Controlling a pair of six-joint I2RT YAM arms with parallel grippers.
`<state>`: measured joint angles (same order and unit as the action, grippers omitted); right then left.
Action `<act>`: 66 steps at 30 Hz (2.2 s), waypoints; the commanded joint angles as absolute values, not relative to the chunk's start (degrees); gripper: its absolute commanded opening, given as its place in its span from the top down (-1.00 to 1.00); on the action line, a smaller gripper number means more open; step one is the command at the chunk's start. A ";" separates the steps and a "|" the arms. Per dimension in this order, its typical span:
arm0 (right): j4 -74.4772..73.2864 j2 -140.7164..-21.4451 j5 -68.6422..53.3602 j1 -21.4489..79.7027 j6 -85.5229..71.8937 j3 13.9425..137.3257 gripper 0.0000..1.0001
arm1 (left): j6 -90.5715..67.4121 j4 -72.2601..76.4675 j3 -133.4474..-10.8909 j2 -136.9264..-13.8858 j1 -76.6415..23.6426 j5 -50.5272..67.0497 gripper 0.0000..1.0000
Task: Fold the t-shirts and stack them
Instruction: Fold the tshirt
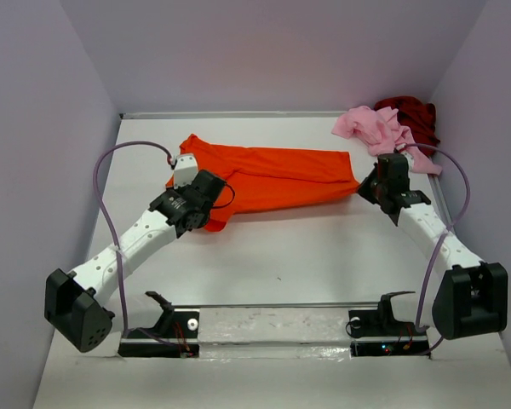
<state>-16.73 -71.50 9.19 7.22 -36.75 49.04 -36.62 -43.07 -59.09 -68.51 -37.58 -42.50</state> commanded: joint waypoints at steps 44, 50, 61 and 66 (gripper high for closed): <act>-21.88 -110.90 20.39 7.73 -36.04 81.64 1.00 | -13.00 -23.47 -99.32 -111.62 -16.70 -35.78 1.00; -22.67 -116.27 20.65 7.73 -35.77 85.25 1.00 | -12.75 -20.23 -98.53 -113.90 -15.12 -36.04 1.00; -23.91 -119.54 18.63 7.73 -32.97 90.70 -0.27 | -12.04 -15.47 -96.59 -115.57 -15.03 -36.13 1.00; -23.73 -114.36 19.07 8.26 -29.98 91.32 -0.41 | -13.09 -15.12 -98.00 -117.94 -15.12 -34.28 1.00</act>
<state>-23.75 -120.25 18.44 7.42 -33.06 88.47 -12.93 -16.62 -95.66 -116.51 -15.16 -34.24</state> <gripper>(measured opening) 0.696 0.014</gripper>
